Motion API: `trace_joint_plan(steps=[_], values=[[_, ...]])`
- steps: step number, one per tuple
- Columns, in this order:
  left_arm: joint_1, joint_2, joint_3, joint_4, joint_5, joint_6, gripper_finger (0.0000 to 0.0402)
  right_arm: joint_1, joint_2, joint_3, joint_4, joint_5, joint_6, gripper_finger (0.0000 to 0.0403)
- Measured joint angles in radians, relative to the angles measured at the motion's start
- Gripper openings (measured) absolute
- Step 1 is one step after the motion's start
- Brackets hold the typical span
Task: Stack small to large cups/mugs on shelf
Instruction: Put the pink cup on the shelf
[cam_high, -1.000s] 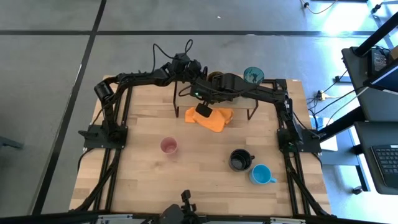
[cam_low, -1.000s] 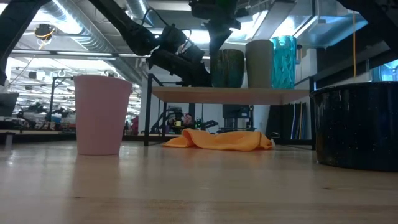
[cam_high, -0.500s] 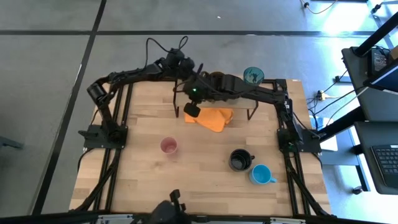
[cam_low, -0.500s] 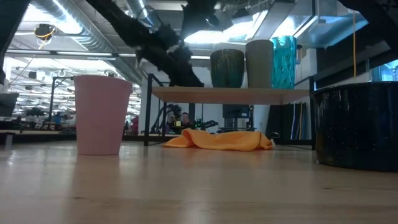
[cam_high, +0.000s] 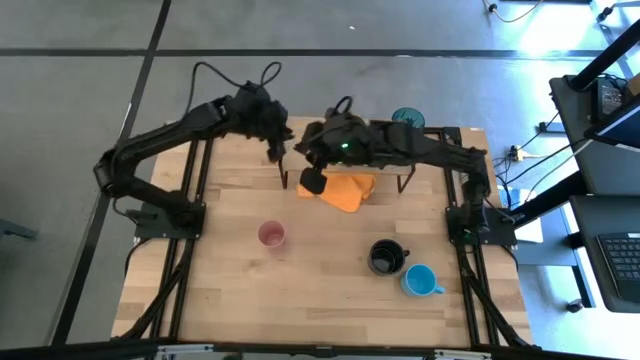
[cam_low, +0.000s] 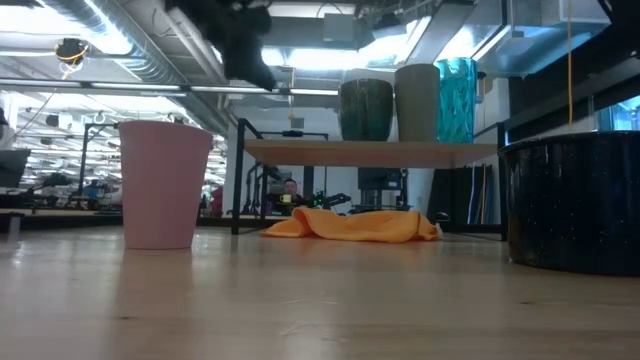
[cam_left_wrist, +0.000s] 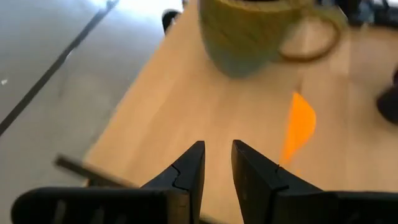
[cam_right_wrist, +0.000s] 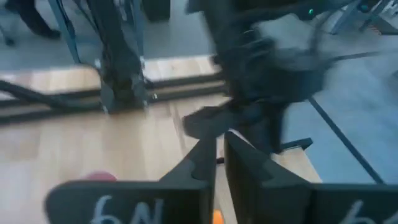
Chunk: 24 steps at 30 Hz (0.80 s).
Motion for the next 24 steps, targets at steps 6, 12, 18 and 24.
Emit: trace_joint_plan(steps=[6,12,18,24], values=[[-0.133,-0.124,0.0,-0.17,-0.129,-0.087,0.0075,0.057,-0.032,0.001,-0.032,-0.001,0.072,0.0104],[-0.287,-0.213,0.0,-0.251,-0.238,-0.236,0.0075,0.107,-0.032,0.001,-0.126,0.024,0.106,0.0154],[-0.387,-0.221,0.0,-0.29,-0.353,-0.311,0.0075,0.137,-0.05,0.001,-0.219,0.164,0.138,0.015],[-0.447,-0.215,-0.026,-0.37,-0.37,-0.335,0.0075,0.149,-0.052,0.0,-0.298,0.107,0.197,0.0139]])
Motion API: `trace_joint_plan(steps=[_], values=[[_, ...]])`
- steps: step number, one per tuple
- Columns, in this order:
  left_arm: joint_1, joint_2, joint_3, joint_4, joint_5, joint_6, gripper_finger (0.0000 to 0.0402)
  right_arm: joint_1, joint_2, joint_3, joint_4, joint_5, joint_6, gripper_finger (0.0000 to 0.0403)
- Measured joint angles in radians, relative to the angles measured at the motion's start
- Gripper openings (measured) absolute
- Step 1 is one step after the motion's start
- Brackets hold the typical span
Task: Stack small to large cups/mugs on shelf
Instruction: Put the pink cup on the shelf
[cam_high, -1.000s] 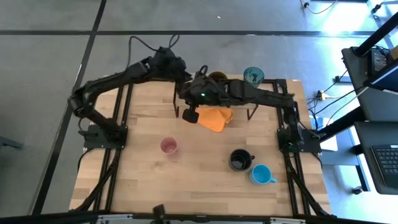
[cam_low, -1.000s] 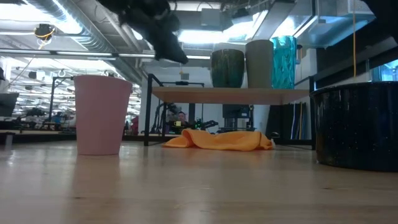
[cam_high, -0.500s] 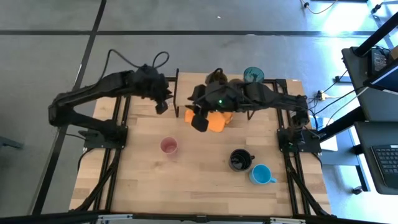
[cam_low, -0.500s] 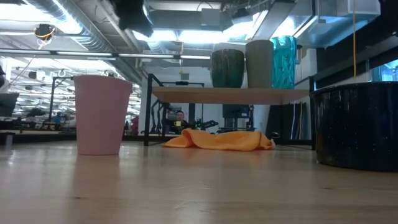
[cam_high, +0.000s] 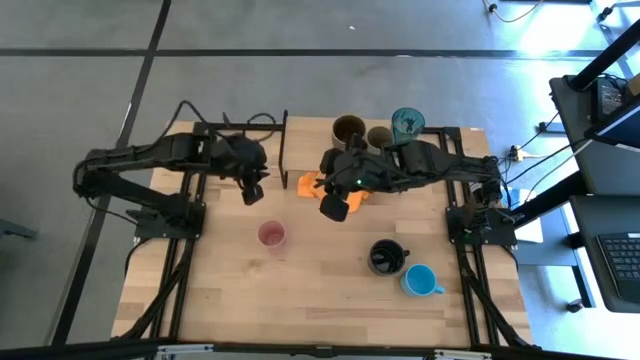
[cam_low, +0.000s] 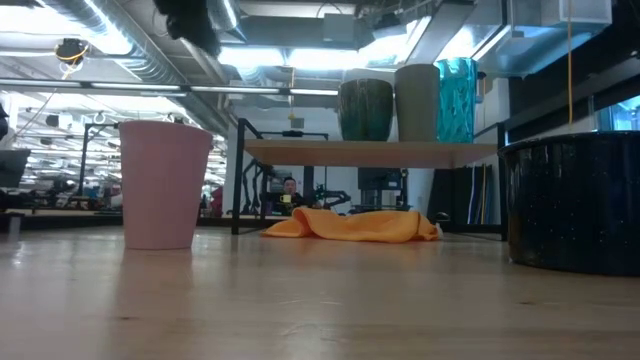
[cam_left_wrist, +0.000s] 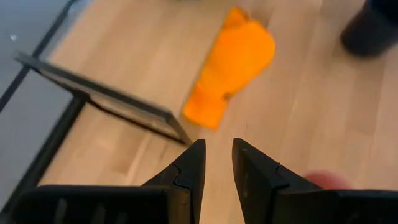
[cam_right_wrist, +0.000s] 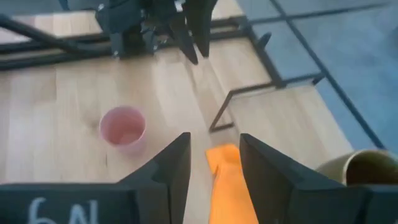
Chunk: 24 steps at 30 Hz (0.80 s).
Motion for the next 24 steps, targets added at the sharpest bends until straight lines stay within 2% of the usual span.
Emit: trace_joint_plan(steps=[5,11,19,24], values=[[-0.046,0.0,-0.102,-0.043,0.008,-0.038,0.0075,0.025,0.0,0.0,-0.091,0.0,0.039,0.0139],[-0.116,0.0,-0.231,-0.016,0.013,-0.105,0.008,0.041,0.0,0.0,-0.164,0.015,0.082,0.0139],[-0.171,0.0,-0.293,0.023,0.016,-0.151,0.0096,0.043,0.0,0.0,-0.177,0.034,0.1,0.0139],[-0.172,0.0,-0.338,0.063,0.092,-0.192,0.0099,0.043,0.0,0.0,-0.177,0.034,0.102,0.0139]])
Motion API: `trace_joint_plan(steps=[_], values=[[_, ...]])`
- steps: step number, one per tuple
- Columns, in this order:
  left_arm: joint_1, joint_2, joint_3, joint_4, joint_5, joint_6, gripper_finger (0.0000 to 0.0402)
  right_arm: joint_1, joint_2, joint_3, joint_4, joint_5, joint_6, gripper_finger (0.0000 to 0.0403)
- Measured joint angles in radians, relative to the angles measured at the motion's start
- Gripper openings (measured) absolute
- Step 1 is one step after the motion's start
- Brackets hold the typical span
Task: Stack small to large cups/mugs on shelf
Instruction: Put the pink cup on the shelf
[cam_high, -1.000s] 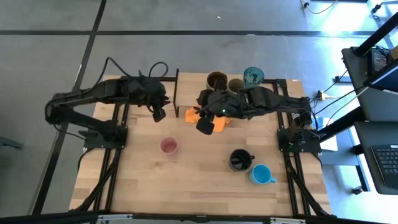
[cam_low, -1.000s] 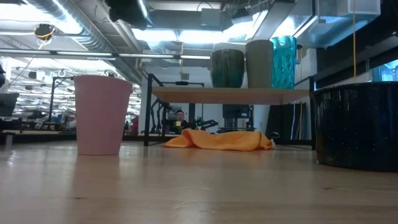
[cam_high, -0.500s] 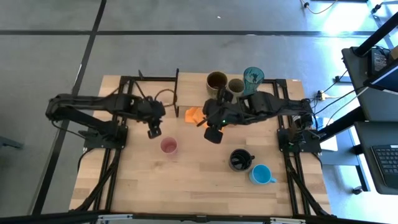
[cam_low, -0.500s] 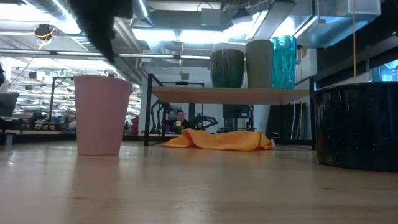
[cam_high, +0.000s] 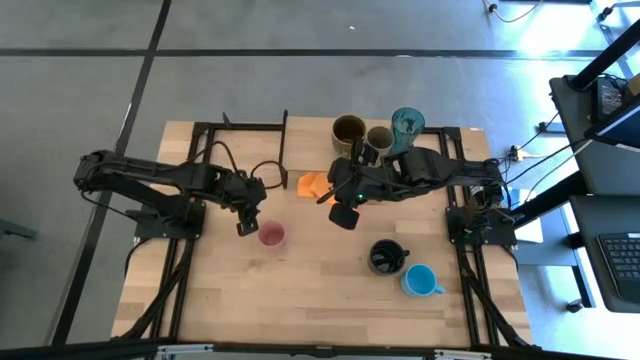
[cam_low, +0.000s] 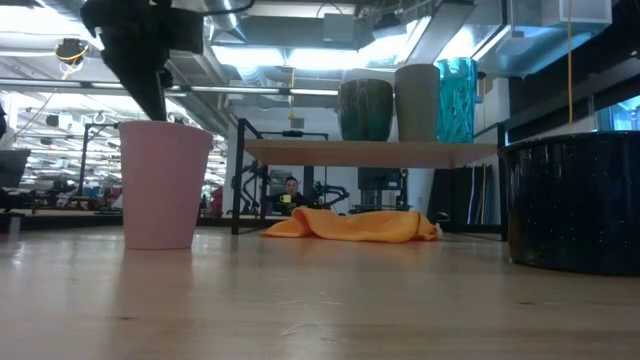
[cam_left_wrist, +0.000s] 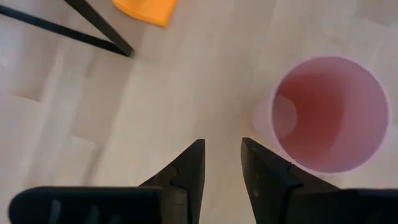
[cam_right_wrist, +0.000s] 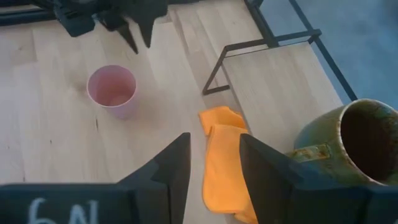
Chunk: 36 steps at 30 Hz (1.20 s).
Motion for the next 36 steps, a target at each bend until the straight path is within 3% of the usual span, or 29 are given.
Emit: trace_joint_plan(steps=[13,36], values=[[-0.013,0.004,-0.04,0.112,0.165,-0.105,0.0099,0.004,0.0,0.0,0.0,0.0,0.046,0.0139],[-0.019,0.108,-0.041,0.126,0.17,-0.098,0.0099,0.004,0.0,0.0,-0.02,0.0,0.043,0.0139]])
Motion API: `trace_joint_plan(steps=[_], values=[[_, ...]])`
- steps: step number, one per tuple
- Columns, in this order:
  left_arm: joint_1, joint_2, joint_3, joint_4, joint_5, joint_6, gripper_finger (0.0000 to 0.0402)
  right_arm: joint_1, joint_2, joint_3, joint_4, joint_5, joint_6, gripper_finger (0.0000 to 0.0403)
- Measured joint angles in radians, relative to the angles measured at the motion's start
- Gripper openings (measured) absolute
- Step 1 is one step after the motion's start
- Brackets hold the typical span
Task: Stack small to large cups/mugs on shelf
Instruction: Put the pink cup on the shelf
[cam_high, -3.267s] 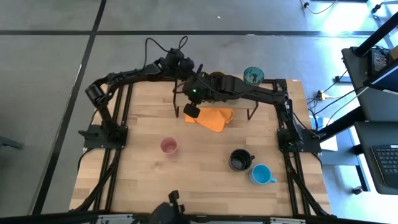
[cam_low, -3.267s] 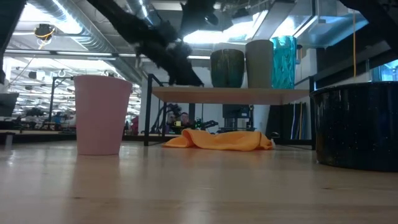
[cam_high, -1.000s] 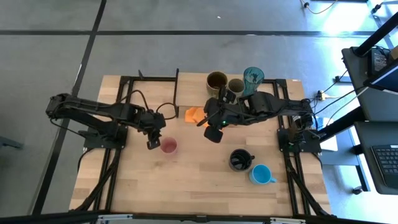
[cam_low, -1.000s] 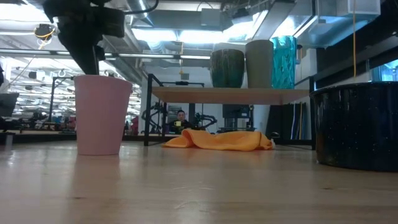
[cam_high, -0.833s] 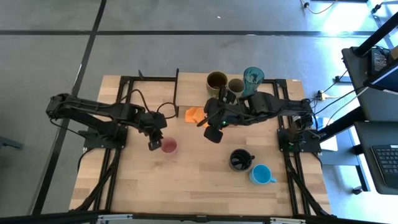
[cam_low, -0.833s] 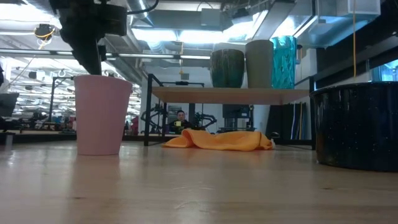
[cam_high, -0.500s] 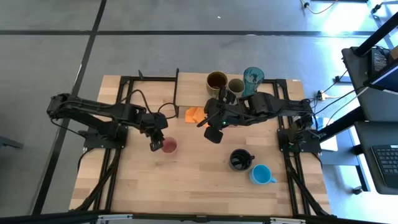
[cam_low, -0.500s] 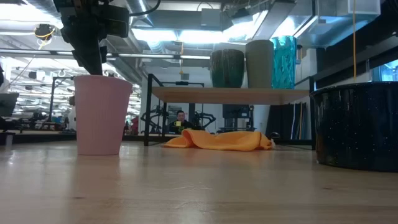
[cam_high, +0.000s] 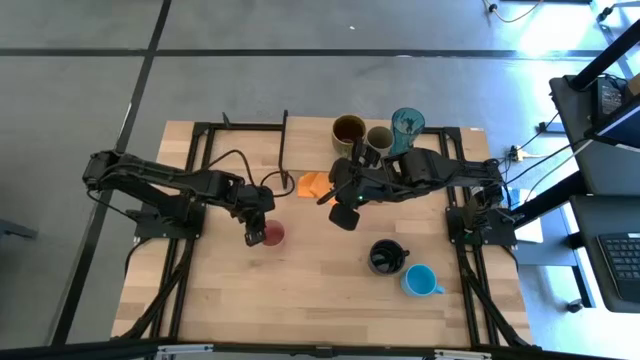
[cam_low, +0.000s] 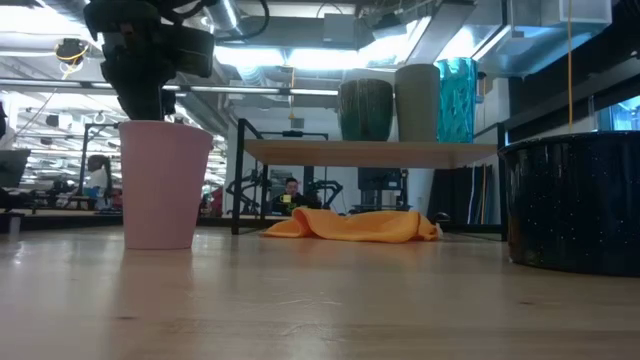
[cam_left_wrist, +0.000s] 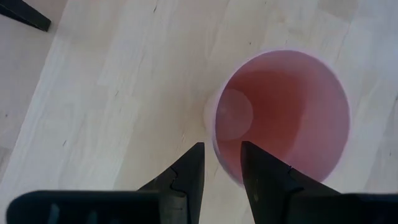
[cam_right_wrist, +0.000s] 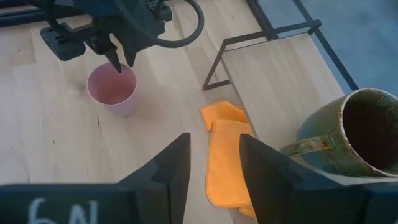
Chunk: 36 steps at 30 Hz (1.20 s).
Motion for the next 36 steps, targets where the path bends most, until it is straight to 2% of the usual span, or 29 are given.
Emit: trace_joint_plan(steps=[15,20,29,36], values=[[0.0,0.026,0.0,0.026,-0.048,0.031,0.0094,0.0,0.0,0.0,-0.011,0.0,0.003,0.0139],[0.0,0.026,0.0,0.037,-0.041,0.05,0.0072,0.0,0.0,0.0,-0.019,0.0,0.003,0.0139],[0.001,0.023,-0.035,0.089,-0.004,0.058,0.0008,0.0,0.0,0.0,-0.026,0.0,0.013,0.0139],[0.001,0.023,-0.062,0.12,0.008,0.058,0.001,0.002,-0.012,0.0,-0.051,0.027,0.057,0.0139]])
